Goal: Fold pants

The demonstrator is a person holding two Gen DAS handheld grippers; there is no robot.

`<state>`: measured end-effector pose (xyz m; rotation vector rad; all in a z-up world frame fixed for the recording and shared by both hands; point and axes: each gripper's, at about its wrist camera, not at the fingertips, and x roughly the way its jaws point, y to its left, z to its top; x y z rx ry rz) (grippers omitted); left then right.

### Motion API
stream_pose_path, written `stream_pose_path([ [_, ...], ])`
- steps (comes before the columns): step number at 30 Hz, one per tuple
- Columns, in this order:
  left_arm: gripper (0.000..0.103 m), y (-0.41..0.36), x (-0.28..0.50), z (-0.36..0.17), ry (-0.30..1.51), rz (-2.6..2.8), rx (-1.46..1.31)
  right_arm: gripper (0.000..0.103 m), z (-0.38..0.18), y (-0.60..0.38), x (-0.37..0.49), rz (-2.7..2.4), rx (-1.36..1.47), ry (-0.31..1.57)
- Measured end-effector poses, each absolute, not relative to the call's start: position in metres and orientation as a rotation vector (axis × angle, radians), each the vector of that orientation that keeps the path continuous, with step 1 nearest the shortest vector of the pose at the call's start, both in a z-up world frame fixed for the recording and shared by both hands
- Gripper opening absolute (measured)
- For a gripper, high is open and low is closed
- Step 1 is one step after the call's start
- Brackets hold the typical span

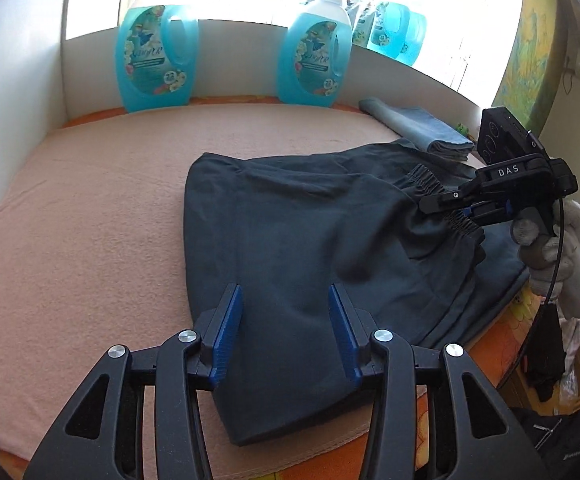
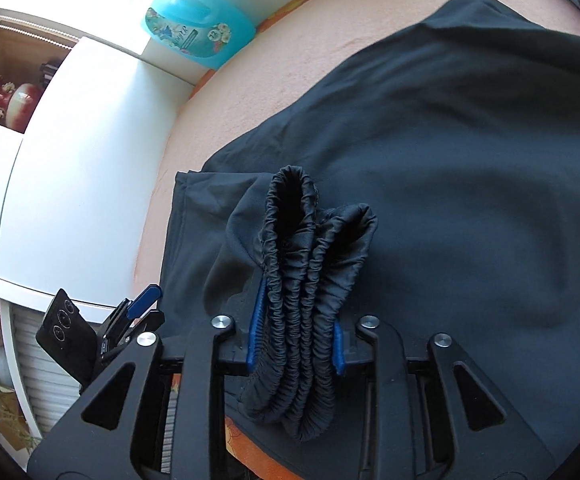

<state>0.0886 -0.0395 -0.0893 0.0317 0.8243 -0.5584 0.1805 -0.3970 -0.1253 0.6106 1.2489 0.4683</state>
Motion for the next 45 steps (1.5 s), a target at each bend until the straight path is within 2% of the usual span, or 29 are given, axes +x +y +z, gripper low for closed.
stream_pose_path([
  [2, 0.043, -0.043, 0.086, -0.094, 0.828, -0.559, 0.056, 0.050, -0.126, -0.401, 0.180, 0.463, 0.642, 1.260],
  [7, 0.043, -0.043, 0.088, -0.101, 0.840, -0.562, 0.066, 0.051, -0.126, -0.391, 0.185, 0.456, 0.639, 1.287],
  [9, 0.043, -0.043, 0.090, -0.103, 0.843, -0.562, 0.073, 0.043, -0.125, -0.386, 0.182, 0.444, 0.606, 1.289],
  [10, 0.043, -0.043, 0.089, -0.105, 0.847, -0.565, 0.071, 0.025, -0.125, -0.381, 0.182, 0.431, 0.567, 1.290],
  [11, 0.043, -0.042, 0.089, -0.105, 0.848, -0.568, 0.070, 0.020, -0.122, -0.378, 0.179, 0.417, 0.531, 1.283],
  [13, 0.043, -0.041, 0.088, -0.102, 0.845, -0.573, 0.061, 0.019, -0.116, -0.379, 0.171, 0.391, 0.480, 1.253],
  [21, 0.043, -0.034, 0.088, -0.074, 0.787, -0.564, 0.047, 0.019, -0.070, -0.435, 0.141, 0.267, 0.394, 1.133],
  [27, 0.043, -0.061, 0.092, -0.077, 0.788, -0.598, 0.076, 0.019, -0.053, -0.506, 0.129, 0.138, 0.380, 1.093],
  [45, 0.043, -0.177, 0.092, -0.091, 0.817, -0.797, 0.212, 0.019, -0.065, -0.668, 0.121, -0.065, 0.424, 1.128],
])
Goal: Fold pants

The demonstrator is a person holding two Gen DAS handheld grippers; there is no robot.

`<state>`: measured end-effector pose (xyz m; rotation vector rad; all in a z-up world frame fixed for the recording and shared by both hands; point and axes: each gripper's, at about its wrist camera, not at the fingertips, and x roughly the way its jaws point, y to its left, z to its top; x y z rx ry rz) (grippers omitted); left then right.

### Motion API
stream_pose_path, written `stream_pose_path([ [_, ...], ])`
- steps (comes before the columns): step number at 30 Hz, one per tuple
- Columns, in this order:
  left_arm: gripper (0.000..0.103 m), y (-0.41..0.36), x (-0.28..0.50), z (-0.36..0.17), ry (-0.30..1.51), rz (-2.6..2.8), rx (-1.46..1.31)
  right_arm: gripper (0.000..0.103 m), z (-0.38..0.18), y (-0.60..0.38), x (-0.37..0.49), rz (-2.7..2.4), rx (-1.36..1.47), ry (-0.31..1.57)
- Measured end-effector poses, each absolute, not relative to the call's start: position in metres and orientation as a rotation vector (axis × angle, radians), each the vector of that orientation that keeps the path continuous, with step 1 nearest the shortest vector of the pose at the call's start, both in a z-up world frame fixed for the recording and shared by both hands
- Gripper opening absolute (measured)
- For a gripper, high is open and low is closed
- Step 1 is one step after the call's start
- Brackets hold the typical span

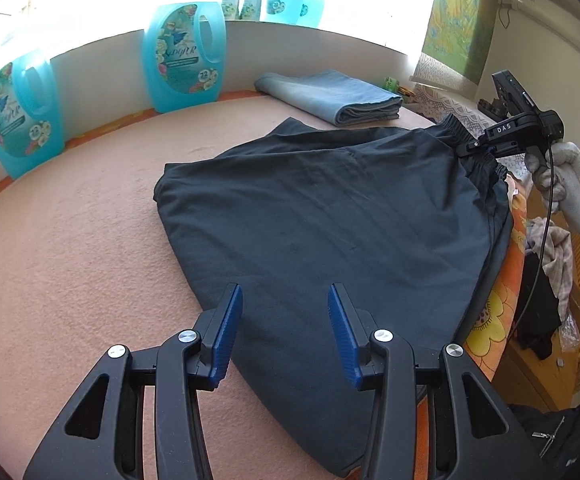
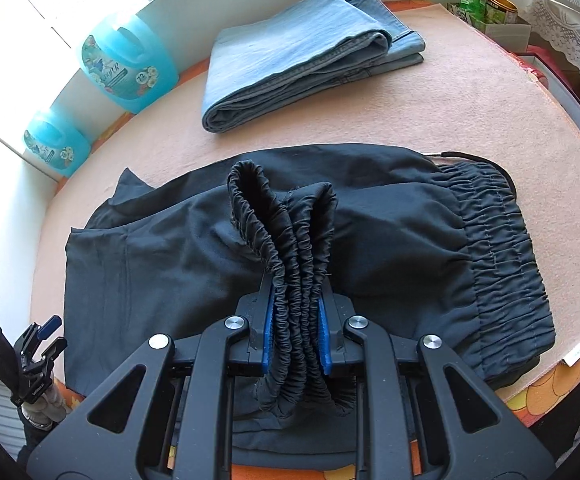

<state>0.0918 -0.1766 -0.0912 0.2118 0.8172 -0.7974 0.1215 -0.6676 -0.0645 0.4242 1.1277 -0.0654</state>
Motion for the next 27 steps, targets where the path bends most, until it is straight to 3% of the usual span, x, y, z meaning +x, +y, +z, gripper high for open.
stream_pose_path([
  [16, 0.043, -0.207, 0.084, -0.108, 0.851, -0.842, 0.312, 0.019, -0.069, -0.695, 0.121, -0.133, 0.297, 1.158],
  [19, 0.043, -0.208, 0.083, -0.110, 0.853, -0.841, 0.330, 0.044, -0.057, -0.699, 0.112, -0.193, 0.275, 1.126],
  [27, 0.043, -0.209, 0.070, -0.096, 0.810, -0.877, 0.347, 0.046, -0.033, -0.680, 0.089, -0.231, 0.251, 1.016],
])
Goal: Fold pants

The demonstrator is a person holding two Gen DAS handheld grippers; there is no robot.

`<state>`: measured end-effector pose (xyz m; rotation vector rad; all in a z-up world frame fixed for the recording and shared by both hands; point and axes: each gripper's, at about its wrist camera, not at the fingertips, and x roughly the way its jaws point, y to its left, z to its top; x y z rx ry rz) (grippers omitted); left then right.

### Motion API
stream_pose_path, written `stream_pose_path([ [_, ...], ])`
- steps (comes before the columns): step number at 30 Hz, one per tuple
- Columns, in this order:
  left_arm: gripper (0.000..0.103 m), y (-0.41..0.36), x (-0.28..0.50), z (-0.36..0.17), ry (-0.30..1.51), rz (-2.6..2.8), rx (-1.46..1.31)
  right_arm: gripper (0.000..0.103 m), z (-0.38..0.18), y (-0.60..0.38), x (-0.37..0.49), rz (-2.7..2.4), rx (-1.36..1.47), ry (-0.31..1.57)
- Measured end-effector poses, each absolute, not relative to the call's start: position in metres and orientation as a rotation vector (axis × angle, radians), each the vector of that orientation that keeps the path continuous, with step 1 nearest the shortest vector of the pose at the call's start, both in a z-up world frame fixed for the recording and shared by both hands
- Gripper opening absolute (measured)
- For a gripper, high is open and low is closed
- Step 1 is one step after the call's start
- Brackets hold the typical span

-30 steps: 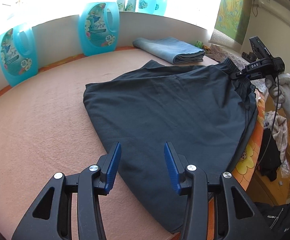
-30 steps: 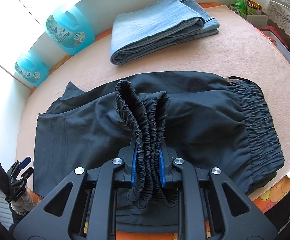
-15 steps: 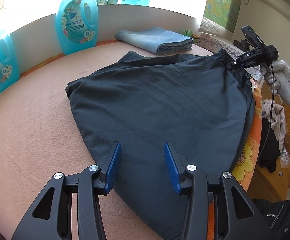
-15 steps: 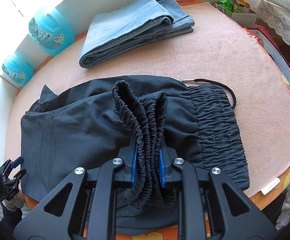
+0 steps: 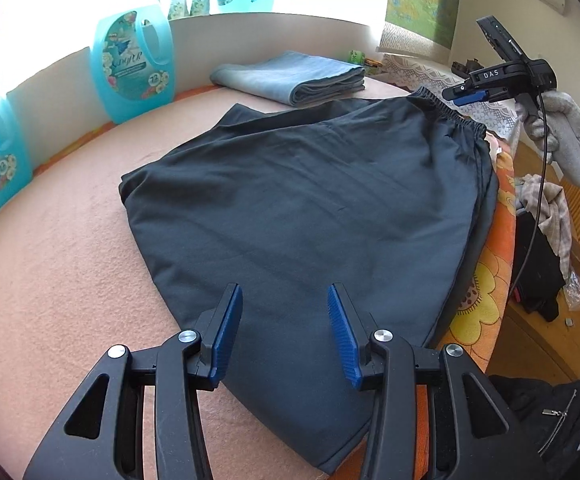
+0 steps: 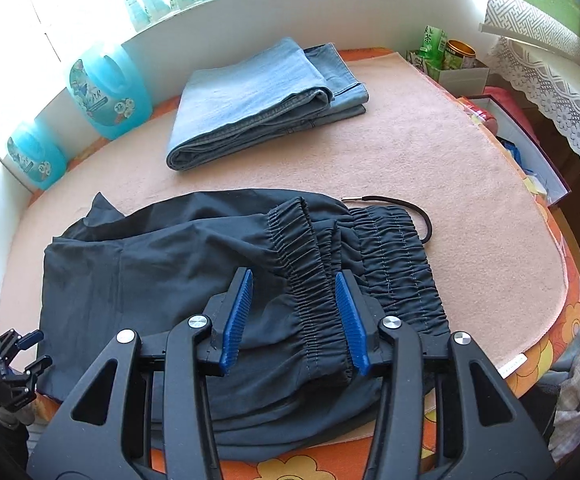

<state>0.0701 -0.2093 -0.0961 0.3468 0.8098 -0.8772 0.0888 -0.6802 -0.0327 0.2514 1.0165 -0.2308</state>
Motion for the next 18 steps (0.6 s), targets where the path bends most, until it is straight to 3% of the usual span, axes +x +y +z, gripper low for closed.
stream_pose_path([
  [9, 0.043, -0.208, 0.058, -0.102, 0.839, -0.911, 0.389, 0.044, -0.062, -0.683, 0.075, -0.337, 0.202, 1.099],
  [18, 0.043, -0.178, 0.047, -0.097, 0.840, -0.846, 0.331, 0.045, -0.034, -0.648, 0.069, -0.360, 0.106, 0.985],
])
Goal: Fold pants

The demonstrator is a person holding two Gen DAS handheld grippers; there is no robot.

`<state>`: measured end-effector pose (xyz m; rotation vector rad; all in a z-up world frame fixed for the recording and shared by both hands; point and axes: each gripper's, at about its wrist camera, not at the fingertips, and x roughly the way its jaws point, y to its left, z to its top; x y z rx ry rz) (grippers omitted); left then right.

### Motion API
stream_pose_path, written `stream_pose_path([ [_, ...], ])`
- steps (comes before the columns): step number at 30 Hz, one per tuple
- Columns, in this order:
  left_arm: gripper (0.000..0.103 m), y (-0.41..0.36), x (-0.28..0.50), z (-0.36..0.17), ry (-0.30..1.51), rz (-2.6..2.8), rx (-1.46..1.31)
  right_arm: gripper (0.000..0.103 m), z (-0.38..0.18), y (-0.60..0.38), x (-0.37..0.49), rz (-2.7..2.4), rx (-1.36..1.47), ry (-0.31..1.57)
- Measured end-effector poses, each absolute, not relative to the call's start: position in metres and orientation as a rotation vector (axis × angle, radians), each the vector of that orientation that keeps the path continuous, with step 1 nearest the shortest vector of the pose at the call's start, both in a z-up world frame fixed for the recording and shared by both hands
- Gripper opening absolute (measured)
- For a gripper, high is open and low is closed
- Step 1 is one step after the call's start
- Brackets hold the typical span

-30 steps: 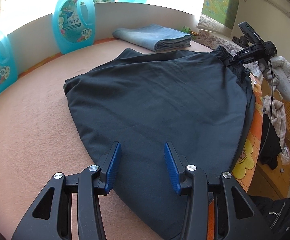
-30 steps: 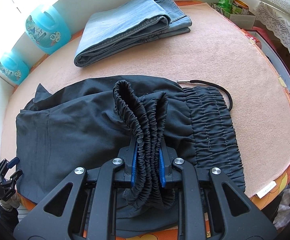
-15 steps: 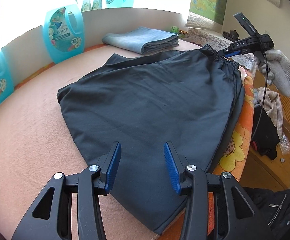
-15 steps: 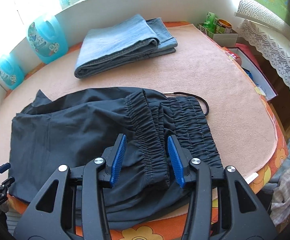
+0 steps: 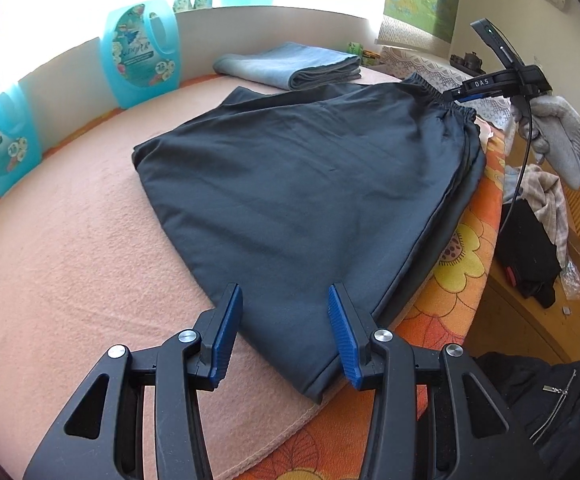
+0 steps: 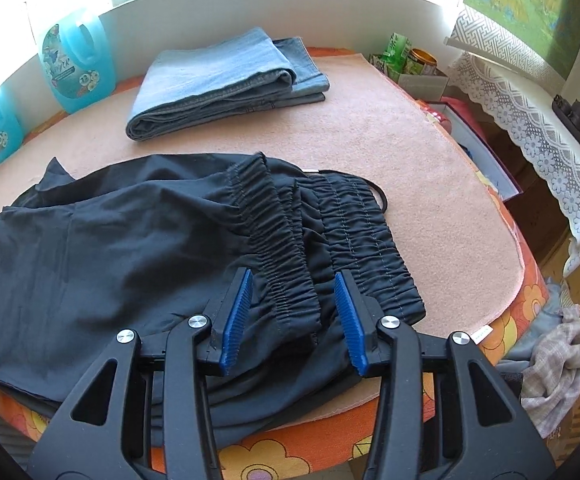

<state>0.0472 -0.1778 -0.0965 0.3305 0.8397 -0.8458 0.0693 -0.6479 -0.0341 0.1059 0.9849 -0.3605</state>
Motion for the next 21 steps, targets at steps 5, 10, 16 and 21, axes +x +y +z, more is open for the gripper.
stream_pose_path([
  [5, 0.043, -0.151, 0.048, -0.094, 0.868, -0.789, 0.219, 0.045, -0.003, -0.596, 0.085, -0.204, 0.063, 0.912],
  [10, 0.043, -0.143, 0.050, -0.103, 0.901, -0.772, 0.116, 0.046, 0.019, -0.525, 0.125, 0.065, 0.041, 0.911],
  [16, 0.043, -0.141, 0.053, -0.111, 0.929, -0.764, -0.014, 0.046, 0.020, -0.441, 0.170, 0.281, -0.056, 0.925],
  [21, 0.043, -0.142, 0.055, -0.112, 0.932, -0.763, -0.094, 0.046, 0.005, -0.387, 0.208, 0.401, -0.092, 0.971],
])
